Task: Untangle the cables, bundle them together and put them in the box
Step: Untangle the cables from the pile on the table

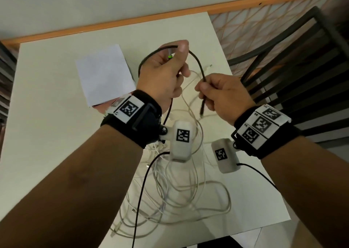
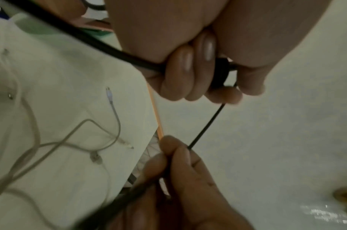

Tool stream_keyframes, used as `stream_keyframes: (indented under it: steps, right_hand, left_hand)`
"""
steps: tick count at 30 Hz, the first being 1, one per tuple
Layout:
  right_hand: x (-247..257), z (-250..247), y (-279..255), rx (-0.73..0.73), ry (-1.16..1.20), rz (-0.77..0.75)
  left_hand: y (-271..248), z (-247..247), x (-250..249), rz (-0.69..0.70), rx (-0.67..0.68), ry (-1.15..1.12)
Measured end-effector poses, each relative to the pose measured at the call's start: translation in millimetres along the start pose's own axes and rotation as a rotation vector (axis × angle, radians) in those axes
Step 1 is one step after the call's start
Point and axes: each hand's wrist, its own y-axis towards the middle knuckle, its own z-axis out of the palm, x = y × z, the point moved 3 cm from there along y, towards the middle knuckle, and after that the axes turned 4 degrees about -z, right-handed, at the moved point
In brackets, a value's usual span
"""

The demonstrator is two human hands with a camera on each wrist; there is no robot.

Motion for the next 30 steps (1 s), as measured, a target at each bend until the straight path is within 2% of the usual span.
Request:
stream_keyframes:
  steps: [3, 5, 10, 12, 15, 17, 19, 21, 26, 28, 29, 30]
  right_hand:
    - [-8, -24, -9, 0.009, -0.080, 0.043]
    - [-17, -38, -19, 0.026, -0.116, 0.082]
    - [-45, -74, -45, -0.098, 0.152, 0.141]
    - [-59, -97, -54, -0.135, 0.047, 0.134]
    - [-83, -133, -70, -0.185, -0.101, 0.163]
    - [-103, -153, -82, -0.200, -0.191, 0.205]
    - [-123, -165, -94, -0.174, -0.336, 0.287]
    - [-140, -167, -103, -0.160, -0.285, 0.418]
    - [-160, -148, -123, 0.116, -0.477, 0.574]
    - [-156, -143, -125, 0.126, -0.519, 0.553]
    - [-149, -142, -123, 0.094, -0.480, 0.488]
    - [-136, -139, -119, 0.039, -0.345, 0.380]
  left_hand:
    - [0, 13, 2, -0.055, 0.006, -0.004]
    - [-2, 35, 13, -0.105, 0.052, 0.101]
    - [-22, 107, 55, -0.184, 0.241, 0.366]
    - [-26, 126, 68, -0.174, 0.293, 0.525]
    - [-30, 142, 83, -0.090, 0.337, 0.914]
    - [-38, 149, 88, -0.068, 0.348, 1.002]
    - [-46, 158, 92, -0.042, 0.339, 0.984]
    - [-51, 165, 97, -0.016, 0.308, 0.904]
    - [-53, 175, 106, 0.021, 0.228, 0.687]
    - [-54, 178, 108, 0.010, 0.245, 0.662]
    - [-54, 178, 109, -0.002, 0.246, 0.660]
    - [-53, 178, 111, -0.019, 0.243, 0.663]
